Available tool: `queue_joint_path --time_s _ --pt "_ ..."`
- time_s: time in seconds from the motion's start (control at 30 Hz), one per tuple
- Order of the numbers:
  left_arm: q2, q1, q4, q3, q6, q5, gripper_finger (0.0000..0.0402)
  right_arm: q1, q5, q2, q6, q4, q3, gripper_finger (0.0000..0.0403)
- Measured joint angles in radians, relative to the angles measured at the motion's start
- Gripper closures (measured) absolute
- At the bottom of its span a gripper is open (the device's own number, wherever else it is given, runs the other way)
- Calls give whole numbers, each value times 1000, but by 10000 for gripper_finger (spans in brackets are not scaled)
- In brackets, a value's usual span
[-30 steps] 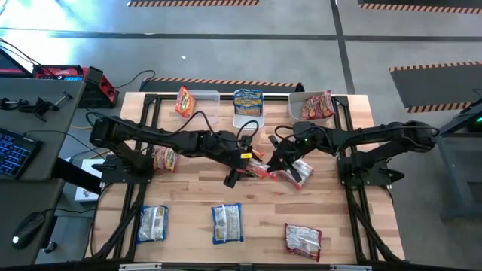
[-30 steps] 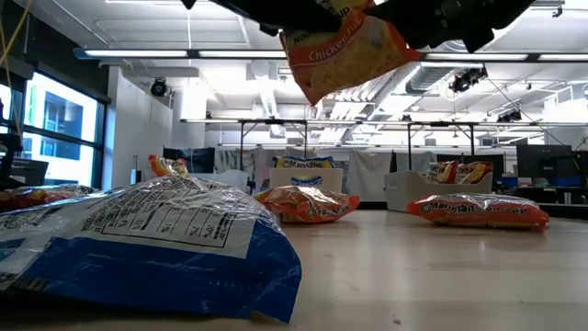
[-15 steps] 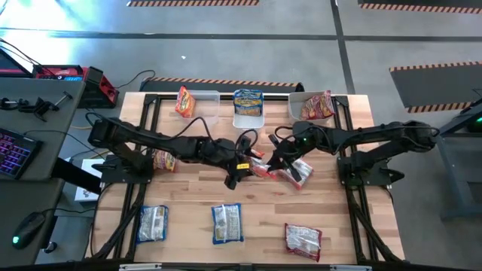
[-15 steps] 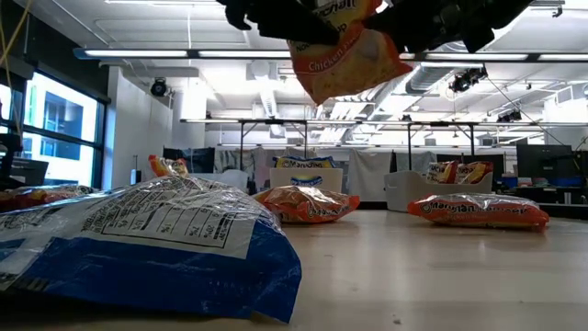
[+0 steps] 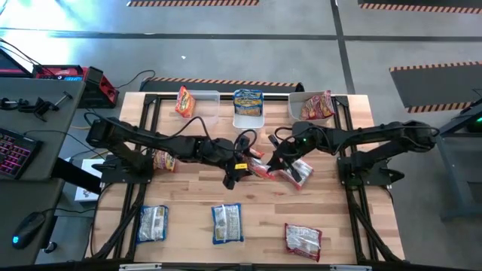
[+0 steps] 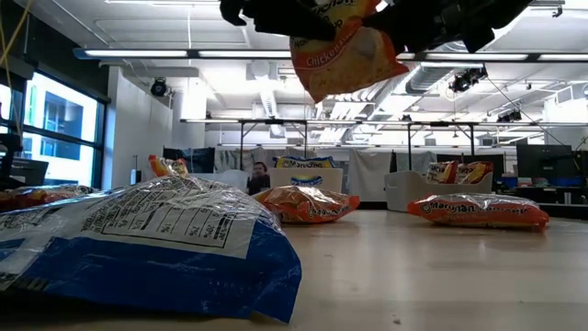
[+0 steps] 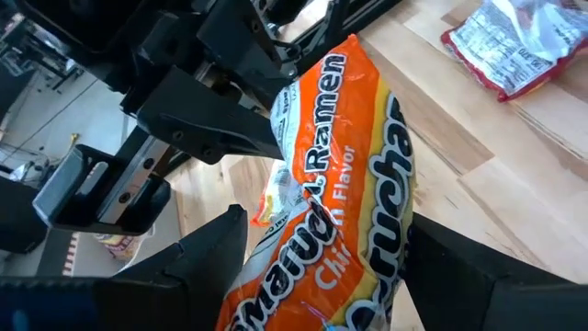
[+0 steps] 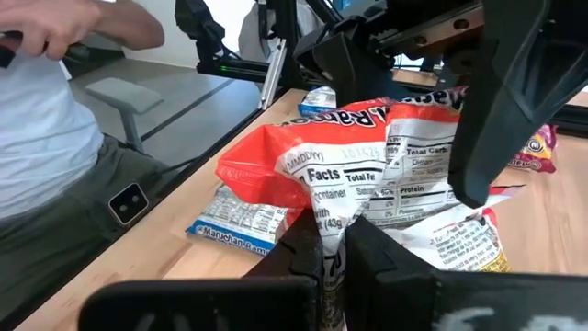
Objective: Sort Maruchan noodles
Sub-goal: Put the bottom orange noodle pack into the transparent bin
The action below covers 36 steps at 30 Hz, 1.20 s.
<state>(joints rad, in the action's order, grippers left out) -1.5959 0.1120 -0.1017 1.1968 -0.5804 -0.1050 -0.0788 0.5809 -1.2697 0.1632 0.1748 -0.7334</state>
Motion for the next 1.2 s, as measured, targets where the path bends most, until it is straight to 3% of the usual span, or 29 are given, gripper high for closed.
queue_joint_path --time_s 0.17,0.43,0.6,0.8,1.0,1.1,1.2 --pt "0 0 -25 1 2 15 194 0 -3 0 0 -2 1 403" --pt "-1 -1 -73 1 -1 44 306 4 -65 0 -6 -1 2 402" --pt "-1 -10 -108 1 3 39 323 2 -134 0 -22 -7 2 383" --pt "5 -52 -179 0 56 34 323 1 -300 56 -57 -65 3 293" --pt "44 -135 -249 0 156 31 324 0 -509 203 -35 -188 2 210" --pt "78 -194 -319 -1 256 15 324 0 -647 270 -7 -291 1 209" --pt "132 -277 -385 -1 431 -3 326 0 -781 298 -5 -354 1 246"
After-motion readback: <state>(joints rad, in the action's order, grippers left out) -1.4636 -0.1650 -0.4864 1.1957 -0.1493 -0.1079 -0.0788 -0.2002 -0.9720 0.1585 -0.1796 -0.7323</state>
